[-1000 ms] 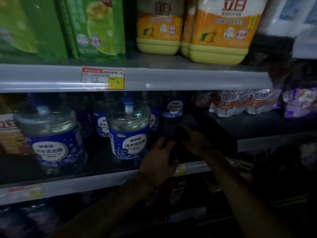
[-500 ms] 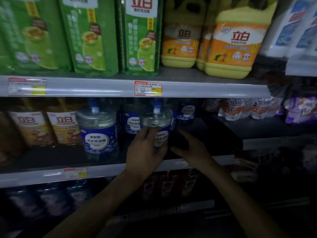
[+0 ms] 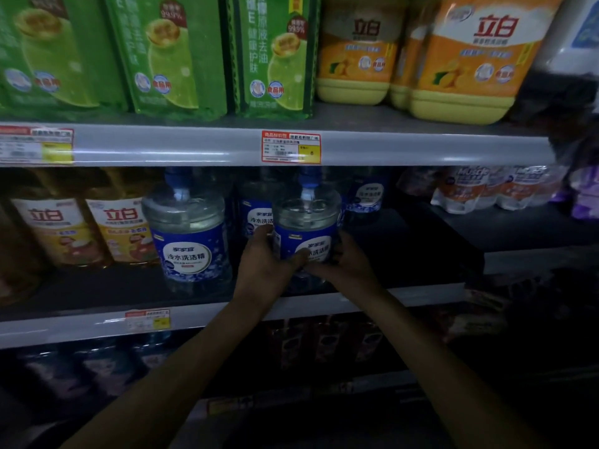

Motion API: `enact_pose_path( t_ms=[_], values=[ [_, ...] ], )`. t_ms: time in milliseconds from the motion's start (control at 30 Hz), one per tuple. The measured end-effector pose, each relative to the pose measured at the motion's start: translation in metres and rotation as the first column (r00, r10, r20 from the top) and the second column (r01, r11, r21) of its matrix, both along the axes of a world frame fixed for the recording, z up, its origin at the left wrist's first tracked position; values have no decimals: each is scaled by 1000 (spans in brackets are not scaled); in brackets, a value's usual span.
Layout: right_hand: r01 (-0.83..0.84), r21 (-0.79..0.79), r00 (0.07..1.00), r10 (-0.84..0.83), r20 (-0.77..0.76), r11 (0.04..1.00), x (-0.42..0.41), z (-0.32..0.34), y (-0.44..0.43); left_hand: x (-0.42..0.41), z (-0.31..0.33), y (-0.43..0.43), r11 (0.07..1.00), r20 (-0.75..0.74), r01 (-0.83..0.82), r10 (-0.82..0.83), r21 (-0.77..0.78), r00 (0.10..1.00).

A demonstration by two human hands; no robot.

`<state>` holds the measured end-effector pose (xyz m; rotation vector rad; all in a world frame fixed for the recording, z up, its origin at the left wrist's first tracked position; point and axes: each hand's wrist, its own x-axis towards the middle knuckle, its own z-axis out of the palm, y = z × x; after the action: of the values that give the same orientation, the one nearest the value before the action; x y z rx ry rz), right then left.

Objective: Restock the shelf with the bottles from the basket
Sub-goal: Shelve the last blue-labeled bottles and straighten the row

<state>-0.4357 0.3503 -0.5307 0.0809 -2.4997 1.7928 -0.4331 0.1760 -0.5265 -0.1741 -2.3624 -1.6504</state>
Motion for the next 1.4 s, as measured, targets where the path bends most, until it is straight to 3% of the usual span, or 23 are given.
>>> enact_pose_path(
  t_ms=[300, 533, 667, 967, 1400],
  values=[
    [-27, -5, 999, 27, -24, 1000, -20, -3, 0, -16, 1, 2, 994, -1, 78, -78, 78, 997],
    [122, -30, 984, -125, -129, 992, -5, -6, 23, -5, 2, 33, 981, -126, 171, -158, 97, 979],
    [223, -81, 953, -235, -190, 971, 10, -9, 45, -4, -3, 64, 985, -186, 172, -165, 18, 969],
    [333, 45, 911, -308, -275, 942, 22, -1, 101, -4, -9, 122, 973, -202, 217, -197, 81, 959],
    [366, -27, 915, -365, -174, 930, 2, -3, 121, -23, -4, 155, 966, -115, 183, -164, 183, 980]
  ],
)
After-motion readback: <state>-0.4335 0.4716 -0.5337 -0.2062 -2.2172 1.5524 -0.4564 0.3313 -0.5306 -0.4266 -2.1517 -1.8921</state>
